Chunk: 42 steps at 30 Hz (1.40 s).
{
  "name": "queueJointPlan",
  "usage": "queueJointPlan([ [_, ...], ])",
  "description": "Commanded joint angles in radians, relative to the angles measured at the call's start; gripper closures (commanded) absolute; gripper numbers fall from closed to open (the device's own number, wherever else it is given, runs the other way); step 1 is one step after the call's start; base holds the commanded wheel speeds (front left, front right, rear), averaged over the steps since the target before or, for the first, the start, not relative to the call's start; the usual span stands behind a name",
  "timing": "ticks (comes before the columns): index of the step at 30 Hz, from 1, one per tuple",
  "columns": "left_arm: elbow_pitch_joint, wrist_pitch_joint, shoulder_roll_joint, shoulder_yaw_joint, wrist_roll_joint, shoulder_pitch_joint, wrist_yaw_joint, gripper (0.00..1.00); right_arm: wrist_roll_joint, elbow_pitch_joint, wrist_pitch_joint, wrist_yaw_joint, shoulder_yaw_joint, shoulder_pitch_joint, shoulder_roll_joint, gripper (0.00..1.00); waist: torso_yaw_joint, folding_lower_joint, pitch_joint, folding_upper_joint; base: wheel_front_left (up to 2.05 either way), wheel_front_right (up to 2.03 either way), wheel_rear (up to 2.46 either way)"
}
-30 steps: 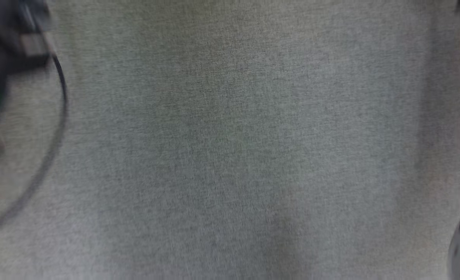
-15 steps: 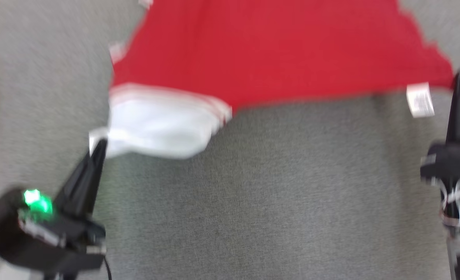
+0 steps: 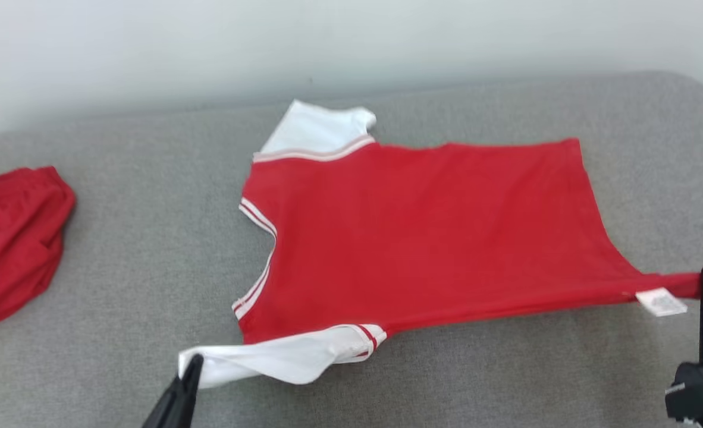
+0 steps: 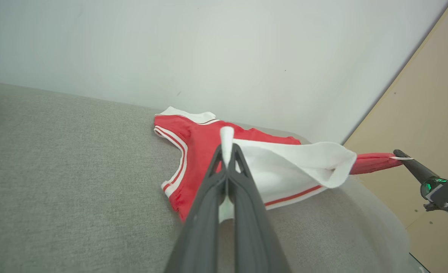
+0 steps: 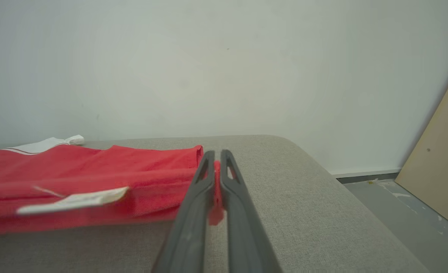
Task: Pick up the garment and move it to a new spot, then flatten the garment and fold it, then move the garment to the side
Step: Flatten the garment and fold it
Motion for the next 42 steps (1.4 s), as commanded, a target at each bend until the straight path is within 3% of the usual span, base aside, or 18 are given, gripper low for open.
queueJointPlan([
  [1,0.000,-0.002,0.005,-0.007,0.006,0.025,0.000,1.00,0.005,-0.012,0.000,-0.001,-0.008,0.029,0.000,1.00,0.007,0.0004,-0.056,0.0003,0.00,0.00,0.00],
  [6,0.050,0.037,-0.011,-0.039,0.017,-0.021,0.013,1.00,0.011,0.040,0.000,-0.001,0.020,0.021,0.007,1.00,-0.004,0.0004,-0.033,0.0003,0.00,0.00,0.00],
  [13,0.169,0.023,-0.033,-0.060,0.031,-0.204,0.005,1.00,-0.001,0.177,0.000,-0.001,0.050,-0.116,0.027,1.00,-0.006,0.0004,0.048,0.0003,0.00,0.00,0.00],
  [22,0.358,0.001,-0.014,-0.136,0.069,-0.437,0.001,1.00,-0.037,0.341,0.000,-0.001,0.047,-0.284,0.048,1.00,-0.008,0.0004,0.140,0.0003,0.00,0.00,0.00],
  [38,0.436,-0.004,0.017,-0.167,0.217,-0.606,0.000,1.00,-0.099,0.404,0.000,-0.001,0.029,-0.404,0.089,1.00,-0.013,0.0004,0.235,0.0003,0.00,0.00,0.00],
  [40,0.451,-0.004,0.022,-0.168,0.234,-0.617,0.000,0.74,-0.099,0.415,0.000,-0.001,0.032,-0.412,0.092,1.00,-0.015,0.0004,0.239,0.0003,0.00,0.00,0.00],
  [42,0.463,-0.004,0.022,-0.164,0.261,-0.624,0.000,0.60,-0.100,0.430,0.000,-0.001,0.039,-0.421,0.096,1.00,-0.017,0.0004,0.238,0.0003,0.00,0.00,0.00],
])
